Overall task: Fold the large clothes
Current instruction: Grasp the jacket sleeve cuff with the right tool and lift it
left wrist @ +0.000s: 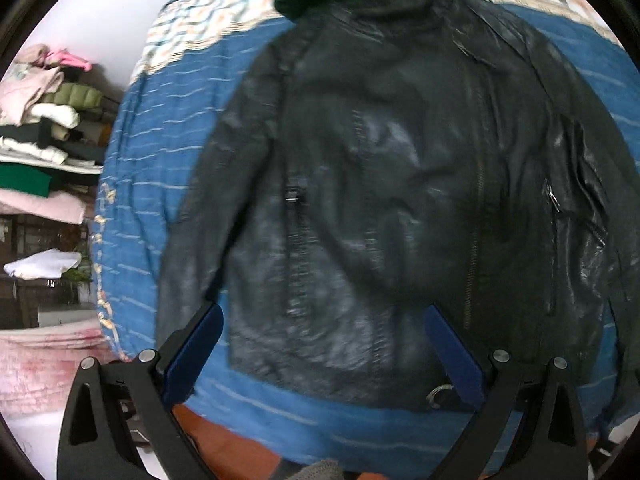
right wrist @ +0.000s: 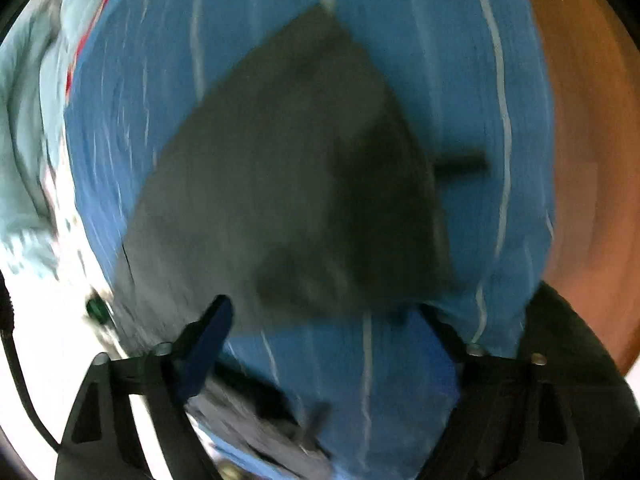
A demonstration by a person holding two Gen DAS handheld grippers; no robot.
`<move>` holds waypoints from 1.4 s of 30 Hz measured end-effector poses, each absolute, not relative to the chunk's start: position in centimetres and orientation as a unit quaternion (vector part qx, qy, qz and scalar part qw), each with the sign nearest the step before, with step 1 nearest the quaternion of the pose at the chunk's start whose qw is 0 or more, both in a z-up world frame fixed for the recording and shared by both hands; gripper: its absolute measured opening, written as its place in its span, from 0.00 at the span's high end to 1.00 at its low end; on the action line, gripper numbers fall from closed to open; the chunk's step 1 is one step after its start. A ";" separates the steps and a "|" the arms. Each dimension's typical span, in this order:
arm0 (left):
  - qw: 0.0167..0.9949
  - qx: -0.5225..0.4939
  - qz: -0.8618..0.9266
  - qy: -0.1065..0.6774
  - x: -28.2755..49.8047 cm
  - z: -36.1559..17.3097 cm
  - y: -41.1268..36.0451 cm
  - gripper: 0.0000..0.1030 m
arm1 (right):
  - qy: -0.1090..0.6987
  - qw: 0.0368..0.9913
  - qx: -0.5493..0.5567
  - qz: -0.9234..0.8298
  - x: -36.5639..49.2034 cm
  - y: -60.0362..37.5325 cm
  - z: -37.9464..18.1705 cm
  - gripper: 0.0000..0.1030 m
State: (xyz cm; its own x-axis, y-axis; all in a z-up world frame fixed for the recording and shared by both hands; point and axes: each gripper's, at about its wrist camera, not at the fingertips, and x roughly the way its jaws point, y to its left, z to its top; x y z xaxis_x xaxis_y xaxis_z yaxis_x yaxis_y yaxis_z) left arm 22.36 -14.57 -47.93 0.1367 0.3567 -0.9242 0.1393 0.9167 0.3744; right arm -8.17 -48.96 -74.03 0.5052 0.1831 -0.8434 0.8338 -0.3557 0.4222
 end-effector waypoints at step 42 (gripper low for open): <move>0.777 0.160 0.025 0.608 27.3 -51.7 -16.4 0.00 | 0.138 0.709 0.623 -0.301 1.4 -57.3 -64.4 0.94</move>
State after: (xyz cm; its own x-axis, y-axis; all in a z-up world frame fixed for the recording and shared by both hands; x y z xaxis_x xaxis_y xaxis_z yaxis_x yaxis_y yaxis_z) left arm 27.34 -16.37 -51.73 0.2592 0.2325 -0.9374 0.1556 0.9479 0.2781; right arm 1.42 -57.35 -64.39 0.7804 -0.2545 -0.5712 0.5992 0.0431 0.7994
